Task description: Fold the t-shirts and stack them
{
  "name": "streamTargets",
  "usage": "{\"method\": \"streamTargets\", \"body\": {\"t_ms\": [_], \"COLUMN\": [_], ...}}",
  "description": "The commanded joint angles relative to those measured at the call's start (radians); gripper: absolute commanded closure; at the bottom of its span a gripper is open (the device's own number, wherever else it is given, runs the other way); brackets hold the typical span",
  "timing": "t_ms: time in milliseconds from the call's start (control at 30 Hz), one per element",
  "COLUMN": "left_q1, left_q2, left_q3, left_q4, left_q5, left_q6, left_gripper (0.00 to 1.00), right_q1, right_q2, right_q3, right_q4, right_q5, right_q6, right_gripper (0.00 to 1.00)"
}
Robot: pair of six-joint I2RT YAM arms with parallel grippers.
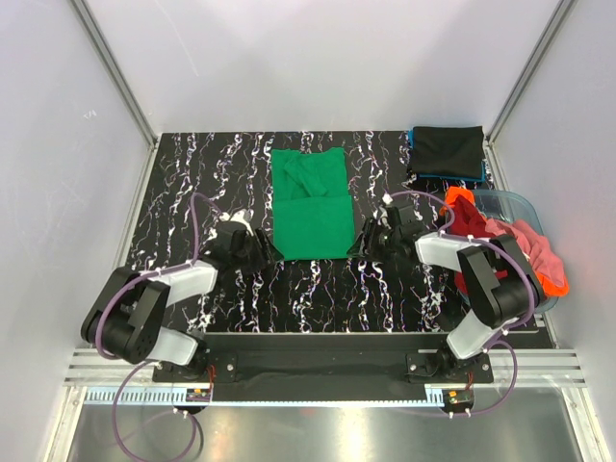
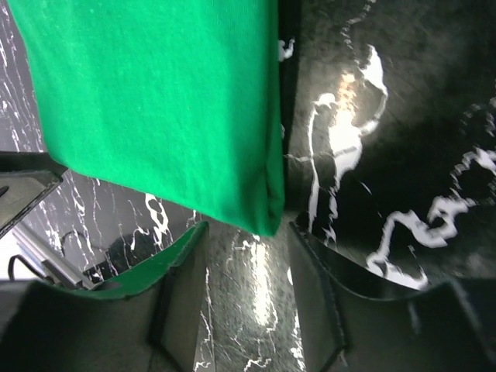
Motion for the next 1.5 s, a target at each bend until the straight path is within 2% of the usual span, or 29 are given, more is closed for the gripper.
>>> {"method": "streamTargets", "body": {"t_ms": [0,233,633,867,1000,1033,1133,1467], "left_q1": [-0.004,-0.002,-0.012,-0.019,-0.022,-0.024,-0.025,-0.045], "left_q2": [0.047,0.090,0.120,0.118,0.118,0.118,0.115,0.041], "left_q3": [0.026,0.052,0.071,0.074,0.075,0.075,0.072,0.037], "left_q4": [-0.048,-0.060,-0.069,-0.072,-0.080,-0.079,-0.082,-0.089], "left_q5": [-0.015,-0.015,-0.018,-0.035,-0.043,-0.045,-0.055,-0.086], "left_q6": [0.005,0.005,0.005,0.005,0.002,0.002,-0.003,-0.009], "left_gripper": [0.41,0.43,0.61,0.80,0.89,0.92,0.99,1.00], "right_q1": [-0.001,-0.001,0.001,-0.001,-0.001,-0.001,-0.001,-0.001], "right_q2": [0.054,0.063,0.064,0.069,0.072,0.072,0.077,0.017], "right_q3": [0.028,0.028,0.025,0.027,0.027,0.027,0.028,-0.001], "right_q4": [-0.016,-0.014,-0.011,-0.013,-0.011,-0.011,-0.013,-0.022], "right_q5": [-0.019,-0.026,-0.024,-0.021,-0.021,-0.021,-0.026,-0.015], "right_q6": [-0.026,-0.029,-0.026,-0.025,-0.022,-0.023,-0.023,-0.020], "right_gripper": [0.48,0.54,0.65,0.78,0.89,0.94,1.00,1.00]}}
